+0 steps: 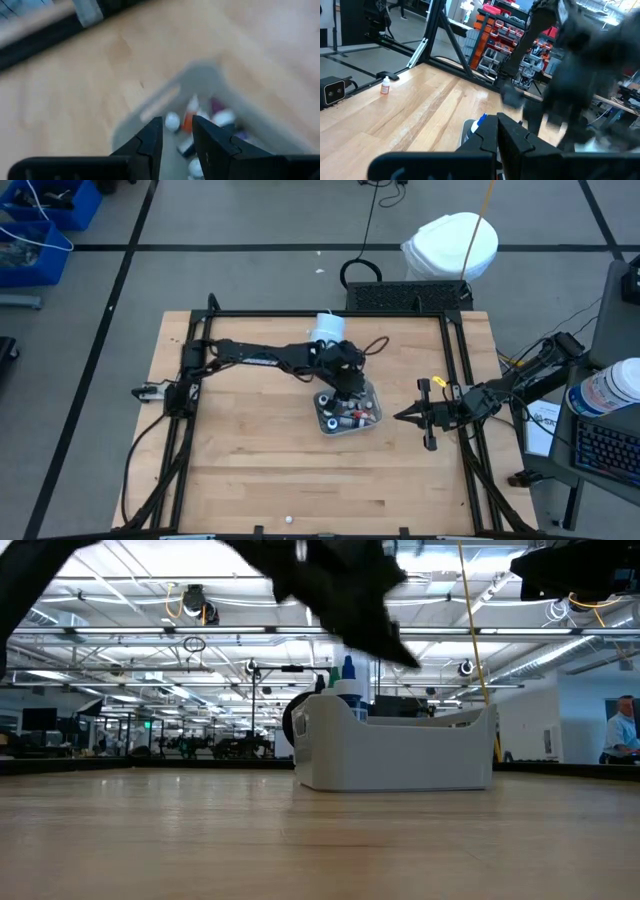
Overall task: Pick & Place food coloring
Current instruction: Put the small orange food coloring bottle into the gray bin
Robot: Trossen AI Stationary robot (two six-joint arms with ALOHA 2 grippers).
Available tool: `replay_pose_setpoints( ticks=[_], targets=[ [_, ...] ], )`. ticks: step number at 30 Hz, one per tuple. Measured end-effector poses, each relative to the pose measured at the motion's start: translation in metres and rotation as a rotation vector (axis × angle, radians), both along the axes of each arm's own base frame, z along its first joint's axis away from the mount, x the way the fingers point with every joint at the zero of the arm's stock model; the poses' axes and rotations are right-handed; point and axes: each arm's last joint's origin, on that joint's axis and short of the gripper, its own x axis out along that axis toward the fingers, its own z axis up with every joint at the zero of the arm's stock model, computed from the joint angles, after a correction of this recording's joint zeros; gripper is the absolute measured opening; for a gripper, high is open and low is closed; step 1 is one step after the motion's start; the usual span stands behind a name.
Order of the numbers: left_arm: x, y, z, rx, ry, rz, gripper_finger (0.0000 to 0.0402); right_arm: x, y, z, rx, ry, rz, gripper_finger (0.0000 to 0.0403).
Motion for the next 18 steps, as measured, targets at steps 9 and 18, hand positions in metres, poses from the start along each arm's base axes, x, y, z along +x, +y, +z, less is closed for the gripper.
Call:
replay_pose_setpoints(
  ticks=[9,18],
  targets=[
    [-0.068,-0.091,0.126,-0.107,-0.01,-0.06,0.0101,0.0,0.0,-0.001,0.005,0.007,-0.001,0.0],
    [-0.123,-0.214,0.082,-0.047,0.338,0.016,0.0015,0.0,0.0,-0.001,0.021,0.009,-0.001,0.0]
  ],
)
